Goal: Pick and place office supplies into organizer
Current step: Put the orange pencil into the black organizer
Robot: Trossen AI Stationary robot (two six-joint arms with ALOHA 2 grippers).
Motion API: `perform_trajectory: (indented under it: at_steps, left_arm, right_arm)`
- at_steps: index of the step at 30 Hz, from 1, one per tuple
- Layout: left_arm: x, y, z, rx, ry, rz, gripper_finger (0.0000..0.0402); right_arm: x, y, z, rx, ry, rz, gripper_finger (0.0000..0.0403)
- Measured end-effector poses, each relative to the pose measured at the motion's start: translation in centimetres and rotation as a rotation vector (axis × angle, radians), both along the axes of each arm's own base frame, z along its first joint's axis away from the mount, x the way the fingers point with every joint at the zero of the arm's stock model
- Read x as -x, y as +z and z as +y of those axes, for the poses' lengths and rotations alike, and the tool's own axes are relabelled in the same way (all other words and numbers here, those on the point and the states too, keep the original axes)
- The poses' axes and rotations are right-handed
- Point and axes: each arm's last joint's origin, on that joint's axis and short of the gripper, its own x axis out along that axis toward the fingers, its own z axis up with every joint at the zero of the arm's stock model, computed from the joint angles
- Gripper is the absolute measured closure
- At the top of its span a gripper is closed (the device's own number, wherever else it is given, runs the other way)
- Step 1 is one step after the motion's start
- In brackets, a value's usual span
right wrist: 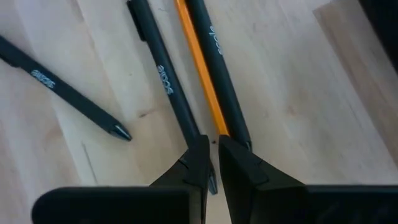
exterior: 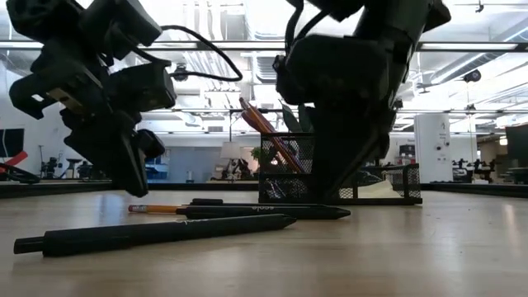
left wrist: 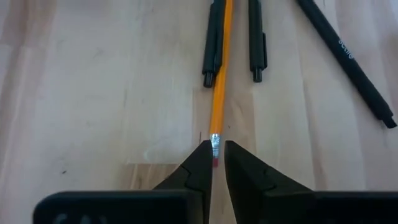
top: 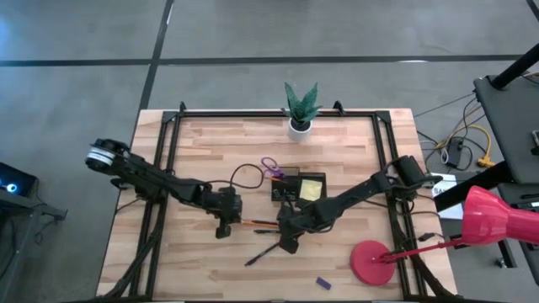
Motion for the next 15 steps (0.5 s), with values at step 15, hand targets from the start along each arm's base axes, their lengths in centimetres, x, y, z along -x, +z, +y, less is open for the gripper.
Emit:
perform_trajectory:
  at_steps: [15]
  left_arm:
    - [-0.04, 0.66, -0.05, 0.017, -0.009, -0.031, 0.0375]
  right_arm:
    - [-0.04, -0.72, -0.56, 0.009, -0.012, 0.019, 0.0374]
